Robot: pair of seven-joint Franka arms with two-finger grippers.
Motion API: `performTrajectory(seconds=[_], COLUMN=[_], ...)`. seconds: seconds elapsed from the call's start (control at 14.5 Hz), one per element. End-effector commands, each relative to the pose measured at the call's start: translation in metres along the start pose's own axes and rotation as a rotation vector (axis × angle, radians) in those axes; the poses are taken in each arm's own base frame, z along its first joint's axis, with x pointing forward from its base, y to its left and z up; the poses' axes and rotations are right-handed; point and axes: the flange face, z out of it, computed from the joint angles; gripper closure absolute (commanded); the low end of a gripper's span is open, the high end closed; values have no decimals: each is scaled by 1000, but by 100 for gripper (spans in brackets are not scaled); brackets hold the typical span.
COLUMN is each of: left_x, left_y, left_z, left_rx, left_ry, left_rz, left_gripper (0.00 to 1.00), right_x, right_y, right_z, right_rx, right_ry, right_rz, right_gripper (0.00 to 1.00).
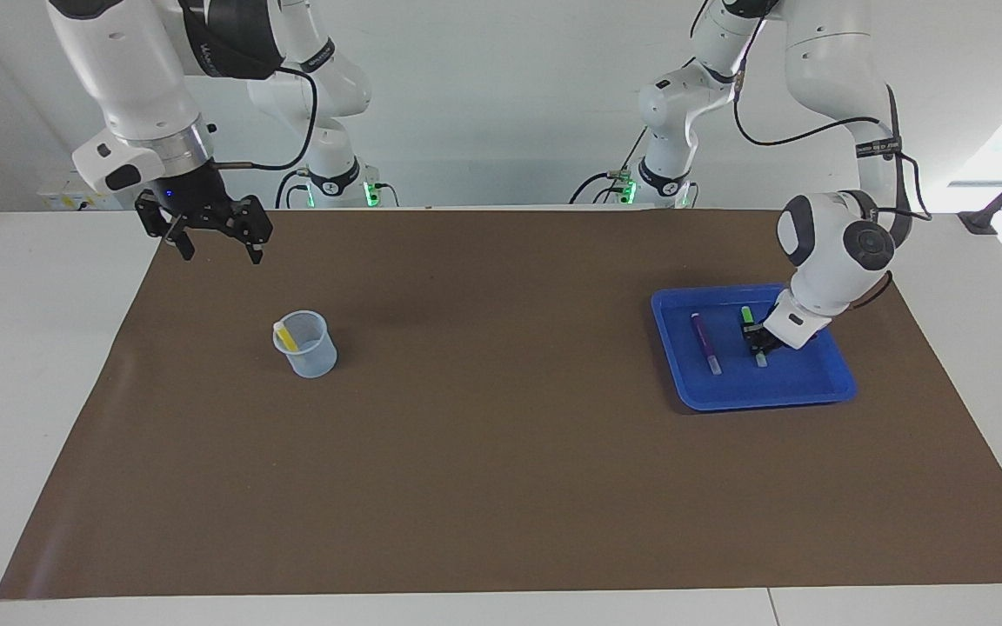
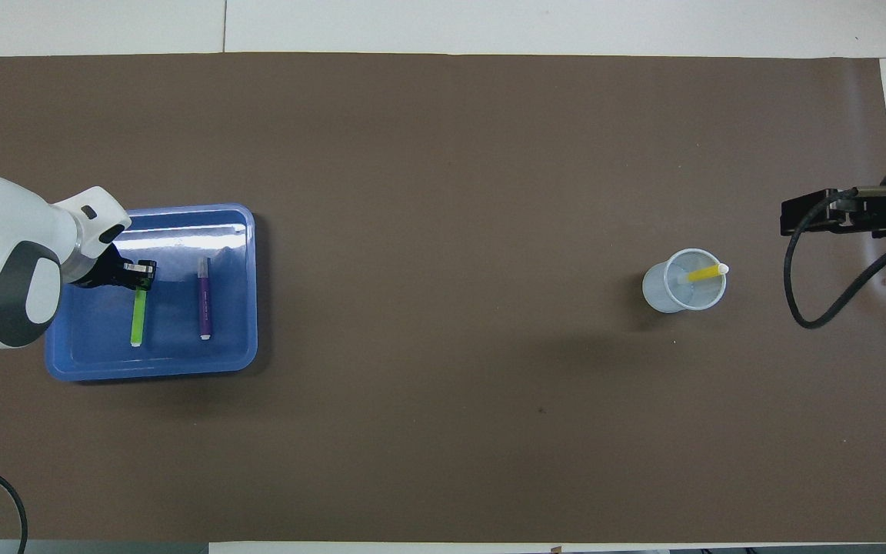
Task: Transfer and insert pens with both arms
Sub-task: 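Lift the green pen with the left gripper toward the right gripper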
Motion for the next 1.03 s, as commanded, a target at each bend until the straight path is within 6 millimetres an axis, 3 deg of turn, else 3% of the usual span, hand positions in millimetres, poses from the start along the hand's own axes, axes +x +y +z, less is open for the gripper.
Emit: performTrajectory(seconds=[0.0, 0.21, 0.34, 0.55, 0.96], left_x=[13, 19, 23, 28, 19], left_y=[0, 10, 29, 71, 155], left_z=[-39, -64, -87, -131, -176], left_rx=[-35, -96, -160, -294, -494], left_ry=[-29, -40, -55, -116, -275], left_rz=[-39, -114, -218, -436, -796], left_gripper=[100, 100, 100, 100, 100], right_x=[4, -2, -4, -2, 3], right_y=[3, 0, 0, 1, 4], right_z=[-13, -12, -9, -10, -12], right_rx=[50, 51, 50, 39, 31], right_ry=[-39, -56, -65, -52, -39], right_rz=[-18, -26, -26, -39, -56], right_gripper=[0, 0, 0, 0, 0])
